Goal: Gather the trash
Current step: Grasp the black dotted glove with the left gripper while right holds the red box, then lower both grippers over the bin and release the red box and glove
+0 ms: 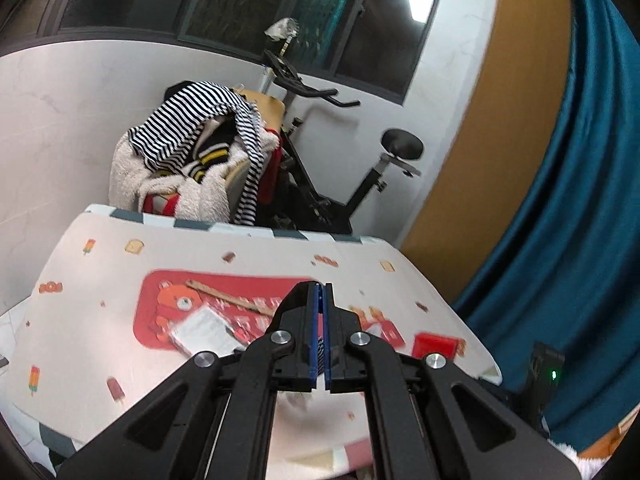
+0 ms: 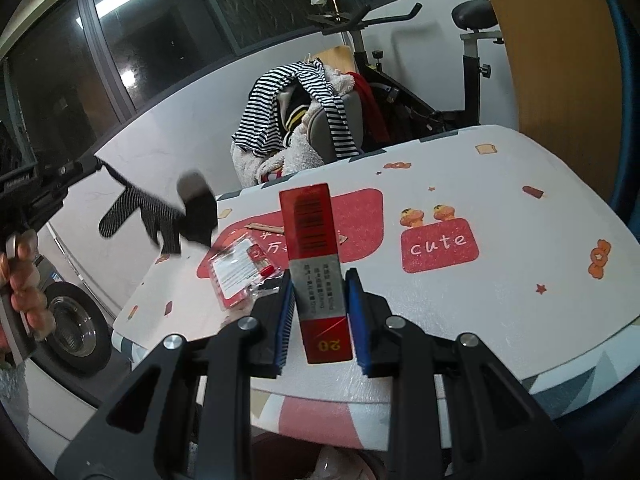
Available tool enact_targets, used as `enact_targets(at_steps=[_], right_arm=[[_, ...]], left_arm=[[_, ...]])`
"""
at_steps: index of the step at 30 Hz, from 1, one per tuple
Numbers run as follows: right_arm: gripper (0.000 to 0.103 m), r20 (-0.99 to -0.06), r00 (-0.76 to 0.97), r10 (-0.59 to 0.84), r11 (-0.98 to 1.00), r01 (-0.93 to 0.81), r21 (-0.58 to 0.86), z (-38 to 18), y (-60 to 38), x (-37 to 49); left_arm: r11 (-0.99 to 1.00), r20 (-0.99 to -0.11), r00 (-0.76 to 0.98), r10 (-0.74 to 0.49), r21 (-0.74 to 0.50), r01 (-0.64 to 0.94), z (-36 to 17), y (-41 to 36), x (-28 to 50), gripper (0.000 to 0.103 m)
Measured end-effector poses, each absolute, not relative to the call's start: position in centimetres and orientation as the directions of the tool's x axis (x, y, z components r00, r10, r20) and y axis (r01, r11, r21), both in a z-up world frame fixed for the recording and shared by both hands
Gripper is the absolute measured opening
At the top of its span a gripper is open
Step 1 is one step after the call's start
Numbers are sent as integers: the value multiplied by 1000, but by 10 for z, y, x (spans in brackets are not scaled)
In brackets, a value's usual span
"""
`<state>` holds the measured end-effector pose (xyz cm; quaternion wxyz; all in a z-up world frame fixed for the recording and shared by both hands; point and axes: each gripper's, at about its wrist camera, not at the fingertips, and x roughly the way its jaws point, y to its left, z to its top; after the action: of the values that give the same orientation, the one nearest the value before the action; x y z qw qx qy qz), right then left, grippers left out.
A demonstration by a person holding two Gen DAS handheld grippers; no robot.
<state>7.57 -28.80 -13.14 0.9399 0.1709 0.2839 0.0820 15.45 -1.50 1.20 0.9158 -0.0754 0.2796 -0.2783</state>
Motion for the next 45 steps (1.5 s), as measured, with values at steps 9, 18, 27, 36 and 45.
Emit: enact_targets(at_steps=[9,18,27,36,45], right_arm=[[28,-511,818,265,936,-90,341,-127,-279,44],[28,-534,799,277,937,-101,335,-138,-271,19],[28,-567,768,299,930,-101,354,-161,-263,5],[28,-616,706,350,918,-127,376,-193,-243,-6],[28,-713,583,389,921,-258,292,-230,-193,-11]], left_arm=[[785,-522,597,-610,-294,545,-19,-27,75,2],[773,-651,474,-593,-294,563,-93,-41,26,2],[783,-758,381,-530,-263,564,-173,-55,11,4],[829,-748,474,-464,-177,531,-179,-36,14,86],[910,-697,645,-313,-26,414,-171,10,8,97]])
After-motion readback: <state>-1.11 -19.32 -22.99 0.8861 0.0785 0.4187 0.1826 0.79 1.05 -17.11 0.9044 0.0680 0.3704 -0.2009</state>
